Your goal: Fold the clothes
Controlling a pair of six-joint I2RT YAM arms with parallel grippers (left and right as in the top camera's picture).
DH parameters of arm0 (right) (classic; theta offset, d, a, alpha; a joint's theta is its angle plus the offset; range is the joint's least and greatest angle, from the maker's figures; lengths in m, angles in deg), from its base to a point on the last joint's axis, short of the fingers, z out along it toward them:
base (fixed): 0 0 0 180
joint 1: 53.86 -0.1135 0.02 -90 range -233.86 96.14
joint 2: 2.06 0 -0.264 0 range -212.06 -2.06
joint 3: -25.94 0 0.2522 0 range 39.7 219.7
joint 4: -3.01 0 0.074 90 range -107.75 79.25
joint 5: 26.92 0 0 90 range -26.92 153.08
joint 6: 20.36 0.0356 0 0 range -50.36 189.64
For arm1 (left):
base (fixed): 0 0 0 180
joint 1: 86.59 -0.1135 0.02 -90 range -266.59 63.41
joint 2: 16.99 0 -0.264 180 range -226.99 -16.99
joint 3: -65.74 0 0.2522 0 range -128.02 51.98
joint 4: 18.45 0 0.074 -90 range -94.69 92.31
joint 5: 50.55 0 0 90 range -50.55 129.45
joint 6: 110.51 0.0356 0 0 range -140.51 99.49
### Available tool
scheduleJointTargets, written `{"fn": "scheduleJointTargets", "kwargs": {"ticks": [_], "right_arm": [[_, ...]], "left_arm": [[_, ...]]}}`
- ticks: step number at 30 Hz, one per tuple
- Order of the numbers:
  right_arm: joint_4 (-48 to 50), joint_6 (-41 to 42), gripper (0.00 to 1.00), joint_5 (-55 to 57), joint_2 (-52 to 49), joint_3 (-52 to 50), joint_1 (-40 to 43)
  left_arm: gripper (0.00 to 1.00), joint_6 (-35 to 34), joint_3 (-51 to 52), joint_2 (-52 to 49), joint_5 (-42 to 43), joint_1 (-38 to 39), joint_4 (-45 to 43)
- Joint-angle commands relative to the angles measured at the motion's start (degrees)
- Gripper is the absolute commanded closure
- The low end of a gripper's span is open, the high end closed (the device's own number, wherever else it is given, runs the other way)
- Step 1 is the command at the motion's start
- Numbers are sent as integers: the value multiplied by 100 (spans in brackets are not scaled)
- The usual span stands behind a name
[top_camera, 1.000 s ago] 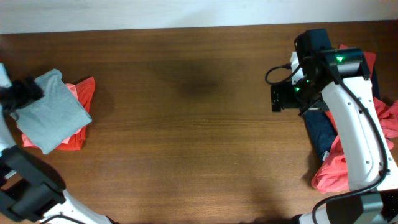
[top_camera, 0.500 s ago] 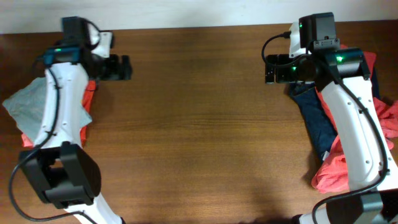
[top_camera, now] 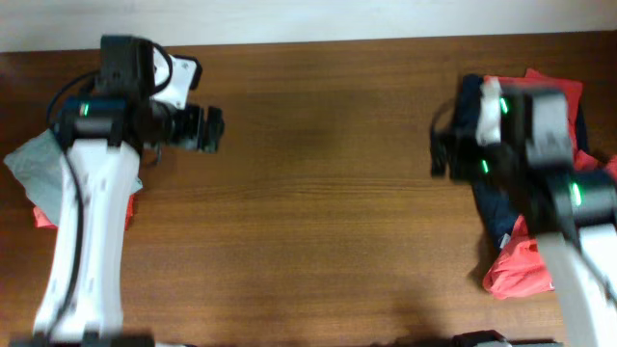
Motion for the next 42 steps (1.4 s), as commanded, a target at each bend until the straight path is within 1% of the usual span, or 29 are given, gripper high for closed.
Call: {"fn": "scheduleJointTargets", "kwargs": {"ticks": [1, 2, 4, 6, 7, 9, 12, 14, 20, 30, 33, 35, 38, 41, 42], "right_arm": [[317, 74, 1, 72, 1222, -1158, 22], [376, 72, 1, 74, 1475, -1370, 22], [378, 74, 1, 70, 2378, -1945, 22], [295, 74, 1, 66, 2861, -2203, 22], [232, 74, 1, 63, 3051, -2293, 22], [-11, 74, 1, 4, 3397, -2380, 22], [-223, 74, 1, 7, 3539, -2378, 22], [-289, 74, 1, 7, 3519, -2378, 22], [-291, 74, 1, 7, 3519, -2380, 22], [-291, 74, 1, 7, 3521, -2380, 22], [-422, 76, 1, 4, 3711, -2428, 28], [-551, 52, 1, 50, 3998, -2507, 26], [-457, 55, 1, 50, 4750, -2983, 26], [109, 57, 1, 35, 5611, -3764, 26], [435, 59, 1, -4, 6004, -4144, 26]], "left_arm": [[1, 146, 1565, 1523, -170, 190, -758], [1, 114, 1873, 1808, -173, 201, -929], [1, -35, 2999, 2946, -170, 201, -1475], [1, -151, 3818, 3901, -175, 201, -1755], [1, -149, 4035, 4177, -177, 201, -1805], [1, -149, 4693, 5086, -175, 201, -1908], [1, -151, 5099, 5764, -173, 201, -1923], [1, -149, 5233, 6116, -173, 201, -1781], [1, -149, 5233, 6210, -173, 201, -1222], [1, -149, 5233, 6210, -173, 201, -1209], [1, -149, 5233, 6210, -173, 201, -1209], [1, -149, 5233, 6210, -173, 201, -1209], [1, -151, 5233, 6210, -173, 201, -1209], [1, -149, 5233, 6210, -173, 201, -1209], [1, -149, 5233, 6210, -173, 201, -1209]]}}
